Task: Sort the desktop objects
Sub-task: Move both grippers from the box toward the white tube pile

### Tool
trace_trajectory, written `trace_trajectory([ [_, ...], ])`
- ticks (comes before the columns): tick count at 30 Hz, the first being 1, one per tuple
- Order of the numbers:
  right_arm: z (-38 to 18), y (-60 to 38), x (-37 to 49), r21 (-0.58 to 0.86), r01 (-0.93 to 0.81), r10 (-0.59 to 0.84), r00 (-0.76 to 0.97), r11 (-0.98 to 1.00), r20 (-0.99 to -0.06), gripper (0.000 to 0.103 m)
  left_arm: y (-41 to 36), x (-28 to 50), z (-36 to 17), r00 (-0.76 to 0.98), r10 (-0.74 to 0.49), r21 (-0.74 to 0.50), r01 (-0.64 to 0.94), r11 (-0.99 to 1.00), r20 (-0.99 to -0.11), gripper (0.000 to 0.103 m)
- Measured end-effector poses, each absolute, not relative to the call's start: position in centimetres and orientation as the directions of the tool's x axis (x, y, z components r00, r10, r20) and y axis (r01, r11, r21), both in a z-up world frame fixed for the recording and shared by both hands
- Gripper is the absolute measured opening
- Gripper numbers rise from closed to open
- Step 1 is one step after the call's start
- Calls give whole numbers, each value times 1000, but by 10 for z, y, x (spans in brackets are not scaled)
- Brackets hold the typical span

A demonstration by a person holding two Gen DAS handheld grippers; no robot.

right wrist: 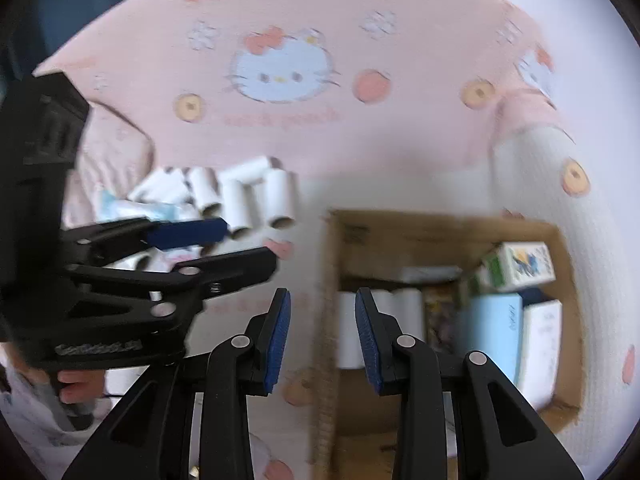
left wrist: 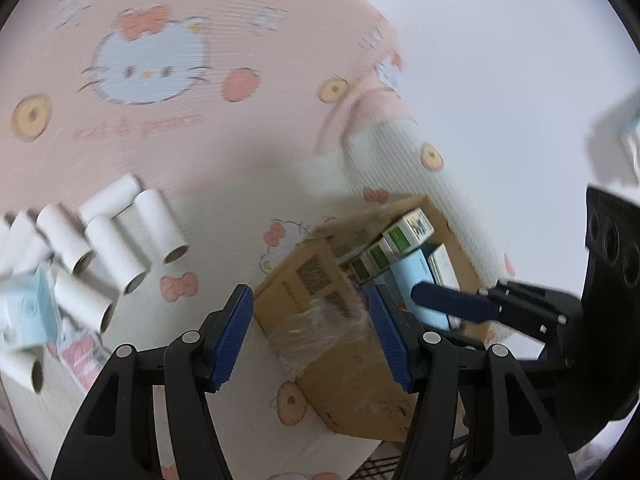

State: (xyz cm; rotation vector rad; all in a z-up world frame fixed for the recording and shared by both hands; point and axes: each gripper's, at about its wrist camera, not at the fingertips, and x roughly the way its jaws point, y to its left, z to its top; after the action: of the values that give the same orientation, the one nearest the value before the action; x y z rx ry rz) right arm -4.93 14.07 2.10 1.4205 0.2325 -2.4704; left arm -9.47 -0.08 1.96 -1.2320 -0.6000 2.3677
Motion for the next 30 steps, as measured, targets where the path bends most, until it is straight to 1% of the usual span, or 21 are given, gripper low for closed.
trace_trajectory([
  [3, 20, 122, -43, 12, 377, -208, -482, -926, -851, 30, -28, -81, 16, -559, 533, -580, -111, -807, -635, 65],
  [6, 11, 103, -36, -46, 430, -198, -504, -901, -841, 30, -49, -67, 10, -591, 507, -594, -57, -802, -627, 65],
  [7, 7, 96, -34, -66, 452, -195, -507, -890, -840, 30, -55, -63, 7, -599, 499, -599, -40, -800, -627, 66],
  [8, 3, 91, -32, -69, 470, -202, -502, -880, -841, 30, -61, -57, 3, -607, 489, -601, -23, -799, -627, 70],
  [10, -5, 83, -31, -54, 504, -228, -480, -862, -847, 31, -74, -45, -5, -630, 462, -600, 7, -800, -624, 74],
  [16, -23, 70, -32, -14, 523, -257, -443, -852, -859, 31, -108, -16, -29, -668, 342, -539, 106, -836, -661, 76],
  [18, -29, 65, -31, 13, 543, -289, -426, -839, -857, 31, -120, -6, -39, -668, 319, -534, 138, -834, -672, 76],
  [21, -41, 55, -25, 56, 601, -347, -381, -797, -857, 31, -133, 5, -50, -665, 323, -535, 137, -834, -673, 77],
  [22, -45, 50, -22, 46, 618, -345, -375, -785, -860, 31, -136, 9, -52, -670, 308, -524, 142, -840, -675, 78],
  [24, -55, 37, -13, -19, 654, -314, -388, -756, -866, 31, -142, 18, -55, -691, 293, -520, 141, -842, -661, 78],
  [26, -65, 21, -4, -87, 707, -300, -405, -702, -864, 31, -151, 26, -59, -706, 299, -549, 150, -823, -642, 79],
  [28, -73, 5, 2, -137, 761, -317, -418, -634, -851, 31, -161, 32, -63, -719, 307, -584, 168, -794, -624, 80],
  [30, -79, -6, 0, -143, 773, -327, -418, -618, -847, 31, -171, 37, -68, -726, 281, -589, 208, -781, -628, 80],
])
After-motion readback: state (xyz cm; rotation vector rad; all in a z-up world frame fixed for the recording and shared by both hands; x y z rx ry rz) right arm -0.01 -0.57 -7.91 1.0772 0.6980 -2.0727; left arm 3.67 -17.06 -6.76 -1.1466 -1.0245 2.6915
